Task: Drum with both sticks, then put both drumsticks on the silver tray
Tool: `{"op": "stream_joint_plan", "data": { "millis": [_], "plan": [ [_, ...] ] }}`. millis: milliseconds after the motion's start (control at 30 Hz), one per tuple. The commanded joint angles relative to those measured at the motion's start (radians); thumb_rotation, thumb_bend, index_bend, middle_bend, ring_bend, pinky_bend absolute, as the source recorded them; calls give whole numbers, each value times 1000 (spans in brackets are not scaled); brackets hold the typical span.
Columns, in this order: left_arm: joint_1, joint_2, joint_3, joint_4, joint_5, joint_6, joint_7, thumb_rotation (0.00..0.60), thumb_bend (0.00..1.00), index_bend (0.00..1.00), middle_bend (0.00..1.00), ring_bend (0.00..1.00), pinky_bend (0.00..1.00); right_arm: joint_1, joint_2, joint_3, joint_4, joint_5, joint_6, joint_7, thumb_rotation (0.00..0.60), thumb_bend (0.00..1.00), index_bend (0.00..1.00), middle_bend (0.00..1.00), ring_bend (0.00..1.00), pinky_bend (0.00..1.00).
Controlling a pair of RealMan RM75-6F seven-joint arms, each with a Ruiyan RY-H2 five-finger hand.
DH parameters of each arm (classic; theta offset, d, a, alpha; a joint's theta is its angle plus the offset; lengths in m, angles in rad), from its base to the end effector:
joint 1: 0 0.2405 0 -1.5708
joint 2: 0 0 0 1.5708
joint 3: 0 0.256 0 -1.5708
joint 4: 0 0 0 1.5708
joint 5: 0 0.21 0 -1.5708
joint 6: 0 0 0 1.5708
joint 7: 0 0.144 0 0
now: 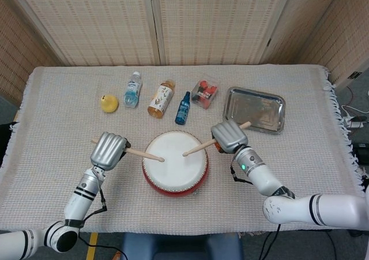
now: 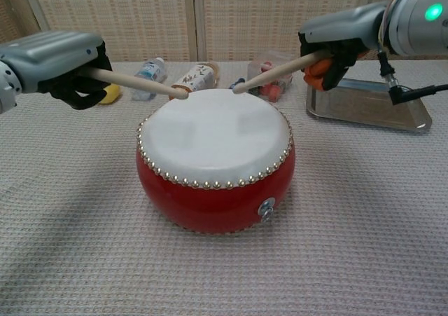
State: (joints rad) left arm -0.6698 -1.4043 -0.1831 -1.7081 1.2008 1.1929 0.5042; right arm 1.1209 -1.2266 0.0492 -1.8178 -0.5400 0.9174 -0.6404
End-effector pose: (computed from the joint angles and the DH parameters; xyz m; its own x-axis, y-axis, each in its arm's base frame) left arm -0.1319 0.3231 0.0481 0.4837 0.0160 0.8751 0.8126 -0.3796 -0.4422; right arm -0.0926 -0.3621 0.0433 0.6445 -0.3514 0.6791 -0.7601 -0.3912 0.5189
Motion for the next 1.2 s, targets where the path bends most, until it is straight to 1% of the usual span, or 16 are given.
{"op": "stream_joint_plan", "data": {
  "millis": [33,100,167,300,367,433,567,700,833,900,967,1000,1100,1200],
  "plan": [
    [12,29,-8,-32,25,20,-16,600,973,1000,1000,1000,1000,23,-75,-45,76,58,-22,-61,600,816,1000,1000,1000,1000],
    [6,16,1,-17,14,-1,-6,600,973,1000,1000,1000,1000,27,-79,-41,71,69,-10,-68,600,816,1000,1000,1000,1000],
    [-2,-8,9,6,-5,-25,-1,600,972,1000,1000,1000,1000,24,-59,-20,41,57,10,-52,600,816,1000,1000,1000,1000],
    [-25,-76,37,94,-40,-78,49,600,972,1000,1000,1000,1000,-3,23,39,-60,-16,53,19,600,816,1000,1000,1000,1000],
    [-34,-99,47,126,-60,-95,85,600,972,1000,1000,1000,1000,-15,55,53,-94,-41,61,41,600,816,1000,1000,1000,1000],
    [-38,-108,45,133,-91,-101,114,600,972,1000,1000,1000,1000,-25,77,60,-112,-59,63,56,600,815,1000,1000,1000,1000],
    [-21,-74,12,79,-90,-50,83,600,972,1000,1000,1000,1000,-27,62,43,-80,-55,33,53,600,815,1000,1000,1000,1000],
    [5,-3,-17,-2,-47,7,24,600,972,1000,1000,1000,1000,-11,-7,10,6,-17,-12,24,600,816,1000,1000,1000,1000],
    [11,16,-22,-22,-37,16,10,600,972,1000,1000,1000,1000,-5,-30,-3,36,-1,-22,8,600,816,1000,1000,1000,1000],
    [16,32,-27,-40,-26,25,-4,600,972,1000,1000,1000,1000,4,-60,-24,75,19,-30,-21,600,816,1000,1000,1000,1000],
    [15,37,-18,-46,-20,14,-6,600,971,1000,1000,1000,1000,14,-95,-46,115,46,-29,-58,600,816,1000,1000,1000,1000],
    [9,21,-7,-33,-29,-5,0,600,971,1000,1000,1000,1000,10,-88,-24,98,31,-11,-38,600,816,1000,1000,1000,1000],
    [-2,-14,6,2,-42,-29,13,600,971,1000,1000,1000,1000,-9,-45,15,40,-22,19,13,600,816,1000,1000,1000,1000],
    [-23,-74,26,68,-74,-73,48,600,971,1000,1000,1000,1000,-35,35,55,-52,-88,50,64,600,816,1000,1000,1000,1000]
  ]
}}
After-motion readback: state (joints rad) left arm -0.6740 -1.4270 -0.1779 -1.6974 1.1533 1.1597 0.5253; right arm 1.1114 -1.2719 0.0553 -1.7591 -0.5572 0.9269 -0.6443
